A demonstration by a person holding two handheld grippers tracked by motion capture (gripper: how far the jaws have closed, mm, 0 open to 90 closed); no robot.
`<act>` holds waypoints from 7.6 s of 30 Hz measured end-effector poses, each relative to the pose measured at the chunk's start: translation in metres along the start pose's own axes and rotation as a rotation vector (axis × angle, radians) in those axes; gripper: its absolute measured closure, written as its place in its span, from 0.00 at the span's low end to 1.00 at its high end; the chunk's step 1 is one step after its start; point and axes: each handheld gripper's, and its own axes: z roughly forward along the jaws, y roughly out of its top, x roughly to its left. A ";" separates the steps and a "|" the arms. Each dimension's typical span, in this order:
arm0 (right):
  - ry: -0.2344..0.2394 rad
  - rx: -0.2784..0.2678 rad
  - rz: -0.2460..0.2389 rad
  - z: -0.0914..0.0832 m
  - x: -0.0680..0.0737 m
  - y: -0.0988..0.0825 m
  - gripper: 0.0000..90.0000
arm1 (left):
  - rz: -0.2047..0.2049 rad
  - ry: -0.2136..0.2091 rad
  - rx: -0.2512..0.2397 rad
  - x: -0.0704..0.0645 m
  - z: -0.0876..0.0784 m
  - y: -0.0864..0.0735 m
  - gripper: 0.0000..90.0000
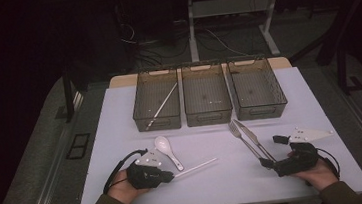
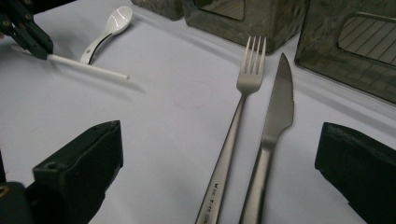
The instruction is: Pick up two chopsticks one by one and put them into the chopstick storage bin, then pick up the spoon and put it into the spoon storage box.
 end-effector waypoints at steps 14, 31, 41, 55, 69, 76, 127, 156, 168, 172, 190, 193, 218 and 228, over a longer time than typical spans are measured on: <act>-0.002 -0.001 -0.005 -0.001 0.001 0.001 0.01 | -0.054 0.056 -0.057 0.006 -0.011 0.006 0.93; -0.007 0.004 -0.008 0.000 0.000 0.001 0.01 | -0.073 0.150 -0.131 0.018 -0.025 0.019 0.93; -0.006 0.004 -0.006 0.000 0.000 0.001 0.01 | -0.089 0.219 -0.184 0.029 -0.031 0.027 0.93; -0.009 0.000 -0.002 0.000 0.000 0.001 0.01 | -0.109 0.288 -0.266 0.047 -0.039 0.054 0.93; -0.009 -0.002 0.000 -0.001 0.000 0.001 0.01 | -0.146 0.344 -0.321 0.075 -0.045 0.082 0.93; -0.010 -0.004 0.001 -0.001 0.000 0.001 0.01 | -0.169 0.372 -0.335 0.094 -0.051 0.094 0.93; -0.008 -0.011 0.006 -0.003 -0.001 0.001 0.01 | -0.436 0.479 -0.129 0.192 -0.017 0.079 0.93; -0.011 -0.013 0.007 -0.003 -0.001 0.002 0.01 | -0.347 0.393 -0.219 0.160 -0.036 0.100 0.51; -0.010 -0.014 0.006 -0.004 -0.001 0.001 0.01 | -0.279 0.339 -0.268 0.108 -0.043 0.097 0.43; -0.012 -0.016 0.007 -0.004 -0.001 0.002 0.01 | -0.260 0.322 -0.272 0.094 -0.039 0.091 0.42; -0.015 -0.018 0.008 -0.005 -0.001 0.001 0.01 | -0.227 0.282 -0.265 0.045 -0.024 0.056 0.59; -0.015 -0.021 0.011 -0.006 -0.002 0.001 0.01 | -0.212 0.276 -0.248 0.035 -0.020 0.053 0.70; -0.015 -0.022 0.014 -0.008 -0.002 0.001 0.01 | -0.186 0.154 -0.072 0.010 0.038 0.039 0.98; -0.015 -0.018 0.013 -0.007 -0.002 0.001 0.01 | -0.167 0.142 0.002 0.010 0.048 0.038 0.98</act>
